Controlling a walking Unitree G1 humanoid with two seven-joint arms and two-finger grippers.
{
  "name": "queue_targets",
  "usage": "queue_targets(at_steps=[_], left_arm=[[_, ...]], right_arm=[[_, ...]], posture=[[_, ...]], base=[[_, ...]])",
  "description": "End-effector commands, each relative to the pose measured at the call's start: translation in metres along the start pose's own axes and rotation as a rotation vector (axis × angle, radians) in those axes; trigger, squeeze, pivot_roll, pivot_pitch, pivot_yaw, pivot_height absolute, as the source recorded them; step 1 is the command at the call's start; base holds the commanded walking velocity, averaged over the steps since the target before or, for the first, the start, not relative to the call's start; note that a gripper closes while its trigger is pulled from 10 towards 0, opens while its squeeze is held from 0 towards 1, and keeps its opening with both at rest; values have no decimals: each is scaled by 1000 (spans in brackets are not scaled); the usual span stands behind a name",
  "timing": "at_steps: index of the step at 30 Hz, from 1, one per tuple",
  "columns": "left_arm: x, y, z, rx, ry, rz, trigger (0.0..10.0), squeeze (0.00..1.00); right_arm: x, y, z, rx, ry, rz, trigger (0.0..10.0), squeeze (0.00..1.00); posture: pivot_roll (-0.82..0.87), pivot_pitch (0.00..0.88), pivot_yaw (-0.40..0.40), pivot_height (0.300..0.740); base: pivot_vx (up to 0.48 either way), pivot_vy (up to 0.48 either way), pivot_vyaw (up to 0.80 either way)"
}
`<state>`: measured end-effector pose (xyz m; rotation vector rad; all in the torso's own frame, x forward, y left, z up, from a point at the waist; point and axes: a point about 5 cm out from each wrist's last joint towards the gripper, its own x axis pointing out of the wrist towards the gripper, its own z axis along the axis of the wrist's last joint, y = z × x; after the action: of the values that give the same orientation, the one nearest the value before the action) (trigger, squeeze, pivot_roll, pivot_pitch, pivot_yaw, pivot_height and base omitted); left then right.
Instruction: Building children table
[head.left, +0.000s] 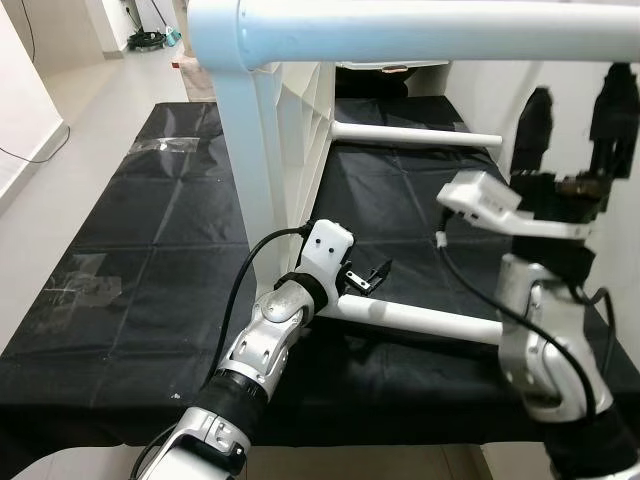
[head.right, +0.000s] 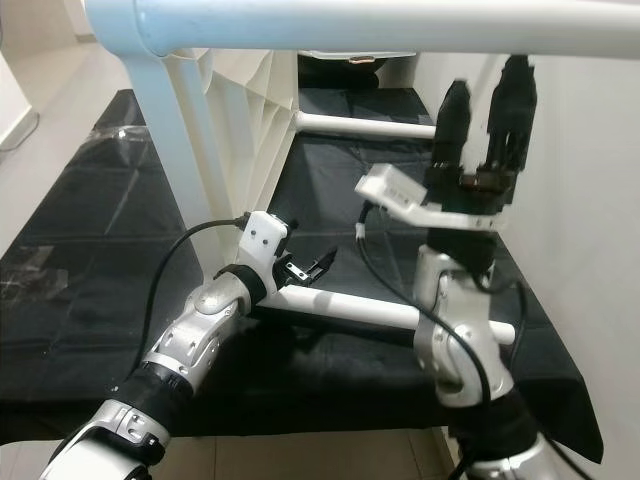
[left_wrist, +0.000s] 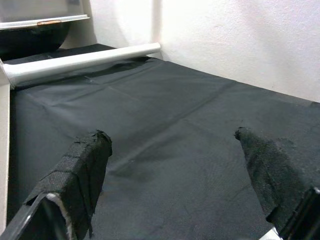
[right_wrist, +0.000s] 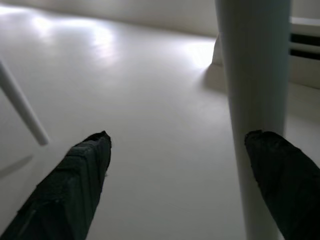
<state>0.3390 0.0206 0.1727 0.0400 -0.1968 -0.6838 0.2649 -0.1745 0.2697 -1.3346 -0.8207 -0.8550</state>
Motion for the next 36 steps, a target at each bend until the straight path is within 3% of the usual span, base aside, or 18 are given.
queue_targets(at_steps=[1, 4, 9, 19, 21, 29, 30, 36], left_arm=[[1, 0, -1, 17, 1, -1, 10000, 0], [0, 0, -4, 16, 6, 1, 10000, 0], [-2, -1, -7, 13, 9, -1, 10000, 0], [-5, -1, -12, 8, 14, 4, 10000, 0], [-7, 2, -12, 3, 13, 18, 10000, 0], [-8, 8, -12, -4, 12, 43, 10000, 0], [-8, 13, -10, 0, 7, 63, 10000, 0], [-9, 17, -8, 7, 1, 88, 10000, 0]], right_arm=[[-10, -2, 8, -3, -20, -5, 10000, 0], [-17, -9, 12, -26, -11, -23, 10000, 0], [-13, -15, 13, -64, 5, -77, 10000, 0], [15, -23, 2, -162, 11, -211, 10000, 0], [26, -21, -1, -190, -8, -233, 10000, 0], [42, -17, -6, -225, -37, -259, 10000, 0], [52, -14, -8, -246, -56, -272, 10000, 0], [66, -9, -10, -265, -78, -287, 10000, 0]], posture=[[93, 144, -23, 740], [92, 142, -15, 740], [87, 138, -6, 740], [93, 125, -7, 740], [91, 119, -10, 740], [90, 116, -15, 740], [90, 115, -19, 740], [88, 120, -24, 740]], base=[[0, 0, 0], [0, 0, 0], [0, 0, 0], [0, 0, 0], [0, 0, 0], [0, 0, 0], [0, 0, 0], [0, 0, 0]])
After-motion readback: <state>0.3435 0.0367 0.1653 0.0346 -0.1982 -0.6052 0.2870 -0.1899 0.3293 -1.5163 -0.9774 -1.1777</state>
